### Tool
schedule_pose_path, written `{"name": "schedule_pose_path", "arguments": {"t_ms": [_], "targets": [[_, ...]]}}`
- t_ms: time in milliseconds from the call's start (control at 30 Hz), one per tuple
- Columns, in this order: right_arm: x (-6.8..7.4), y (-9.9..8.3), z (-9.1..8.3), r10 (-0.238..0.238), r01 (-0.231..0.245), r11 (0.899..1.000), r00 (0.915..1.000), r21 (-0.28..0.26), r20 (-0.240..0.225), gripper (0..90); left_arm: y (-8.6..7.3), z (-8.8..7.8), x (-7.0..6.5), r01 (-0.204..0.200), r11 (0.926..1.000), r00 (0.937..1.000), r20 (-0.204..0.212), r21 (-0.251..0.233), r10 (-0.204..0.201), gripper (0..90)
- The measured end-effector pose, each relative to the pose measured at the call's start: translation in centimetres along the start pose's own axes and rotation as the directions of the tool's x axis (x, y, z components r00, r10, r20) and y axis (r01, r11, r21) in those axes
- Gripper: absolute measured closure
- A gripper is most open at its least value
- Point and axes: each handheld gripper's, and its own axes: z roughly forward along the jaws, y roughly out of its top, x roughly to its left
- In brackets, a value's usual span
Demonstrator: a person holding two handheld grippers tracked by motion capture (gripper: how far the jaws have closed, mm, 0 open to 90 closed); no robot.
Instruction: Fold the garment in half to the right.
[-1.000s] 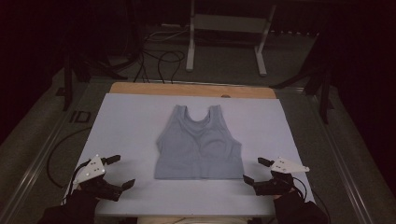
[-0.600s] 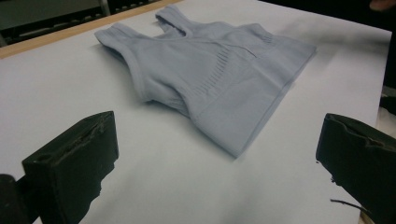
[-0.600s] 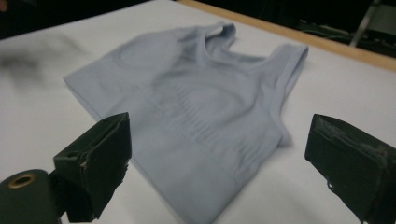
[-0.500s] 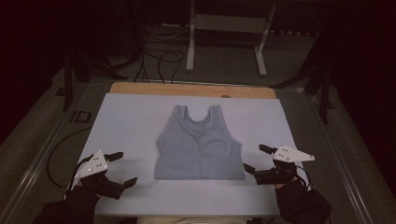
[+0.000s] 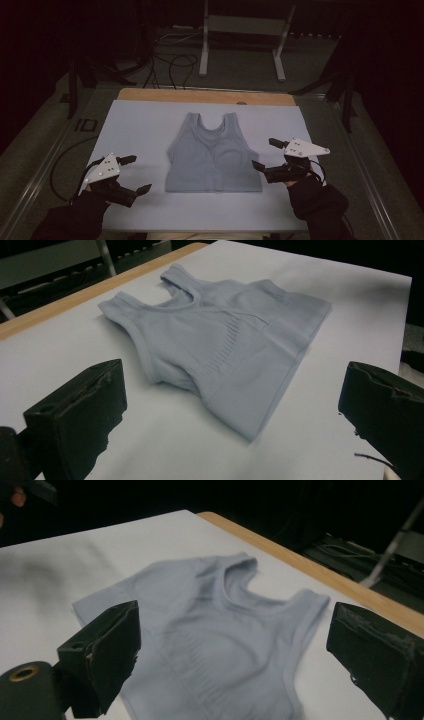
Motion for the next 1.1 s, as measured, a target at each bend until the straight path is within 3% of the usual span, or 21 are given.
{"name": "schedule_pose_path", "arguments": {"t_ms": [267,533,667,1100], "targets": [[-0.1,1.8,3.1,-0.032,0.032,0.999,0.9994,0.006,-0.011,7.3,1.0,0.8,-0.2,-0.018,0.9995,0.9996,0.024,0.024,0.017,0.0],[-0.5,3.3,5.9,-0.030,0.031,0.999,0.9991,0.017,-0.028,7.3,1.8,1.8,-0.3,-0.023,0.9978,0.9984,0.053,0.062,0.019,0.0],[-0.5,4.0,7.5,-0.044,0.045,0.998,0.9982,0.034,-0.040,7.4,2.0,2.7,-0.6,-0.036,0.9950,0.9989,0.033,0.094,0.033,0.1],[-1.2,6.1,12.9,-0.043,0.047,0.996,0.9978,0.075,-0.050,8.1,2.7,5.0,-1.3,-0.086,0.9838,0.9917,0.108,0.157,0.070,0.1]]}}
